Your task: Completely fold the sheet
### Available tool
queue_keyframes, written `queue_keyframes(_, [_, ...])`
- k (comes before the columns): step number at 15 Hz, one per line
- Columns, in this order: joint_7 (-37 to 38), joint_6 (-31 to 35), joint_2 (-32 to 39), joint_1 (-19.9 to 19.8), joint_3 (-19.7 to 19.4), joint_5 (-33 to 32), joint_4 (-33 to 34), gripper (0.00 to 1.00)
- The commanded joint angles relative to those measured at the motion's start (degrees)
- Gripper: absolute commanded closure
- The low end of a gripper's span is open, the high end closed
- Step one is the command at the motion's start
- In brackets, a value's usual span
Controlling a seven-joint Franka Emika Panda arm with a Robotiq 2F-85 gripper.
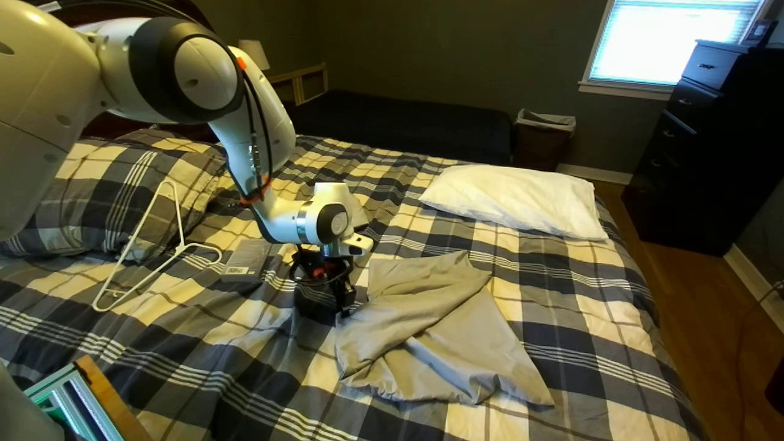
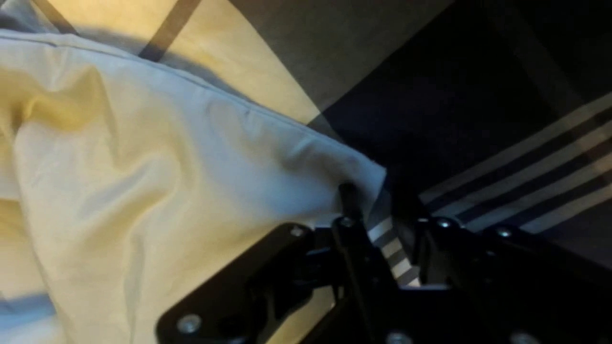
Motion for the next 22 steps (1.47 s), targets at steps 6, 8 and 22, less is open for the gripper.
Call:
queue_keyframes(6, [-5.9, -4.7, -9.9, -1.4, 0.1, 0.5, -7.5, 1.0])
queue_keyframes(8, [-4.7, -3.0, -15.2, -0.6, -3.6, -2.1, -12.5, 1.0])
queue_keyframes(22, [-3.2, -8.7, -8.5, -13.1, -8.6, 4.2, 1.1, 1.0])
